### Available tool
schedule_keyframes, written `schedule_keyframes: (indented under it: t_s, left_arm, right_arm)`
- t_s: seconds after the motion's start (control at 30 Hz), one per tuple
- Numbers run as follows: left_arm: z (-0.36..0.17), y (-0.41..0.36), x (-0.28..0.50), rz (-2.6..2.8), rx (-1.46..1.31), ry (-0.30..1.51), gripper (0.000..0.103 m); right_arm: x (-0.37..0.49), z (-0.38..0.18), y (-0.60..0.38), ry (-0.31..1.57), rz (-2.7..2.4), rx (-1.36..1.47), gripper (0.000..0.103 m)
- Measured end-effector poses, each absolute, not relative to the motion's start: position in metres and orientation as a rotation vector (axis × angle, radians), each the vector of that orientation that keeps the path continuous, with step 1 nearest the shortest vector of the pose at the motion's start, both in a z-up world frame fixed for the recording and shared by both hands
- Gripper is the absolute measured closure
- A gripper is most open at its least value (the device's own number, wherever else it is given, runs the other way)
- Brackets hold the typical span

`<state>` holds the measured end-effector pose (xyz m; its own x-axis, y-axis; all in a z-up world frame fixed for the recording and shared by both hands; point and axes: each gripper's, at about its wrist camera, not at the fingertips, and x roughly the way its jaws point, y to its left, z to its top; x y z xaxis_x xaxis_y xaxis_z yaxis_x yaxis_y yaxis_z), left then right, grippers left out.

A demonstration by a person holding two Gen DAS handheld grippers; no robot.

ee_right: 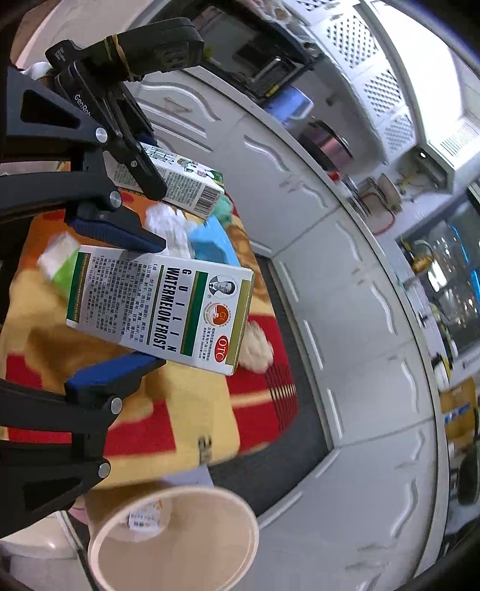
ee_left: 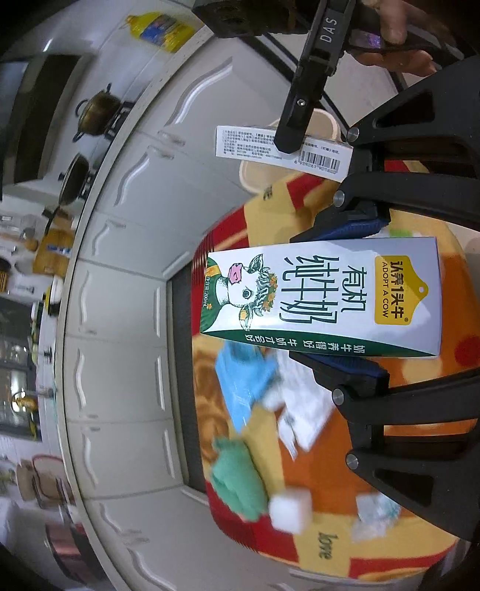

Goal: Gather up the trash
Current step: 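Lift the milk carton with the left tool while the right tool grasps the Watermelon Frost box, then drop the Watermelon Frost box into the bin from the right tool while the left tool carries the carton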

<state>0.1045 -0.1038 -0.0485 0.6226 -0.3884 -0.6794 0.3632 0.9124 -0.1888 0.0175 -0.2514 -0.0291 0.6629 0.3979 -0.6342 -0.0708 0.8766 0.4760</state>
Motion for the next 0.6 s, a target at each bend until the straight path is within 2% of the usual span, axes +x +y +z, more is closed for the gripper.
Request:
schedule_keyframes:
  t_s: [0.6]
  left_arm:
    - [-0.051,-0.220,0.118,-0.580,0.057,0.822,0.053]
  right_arm:
    - [-0.010,-0.047,-0.362,0.781,0.089,0.538,0.052]
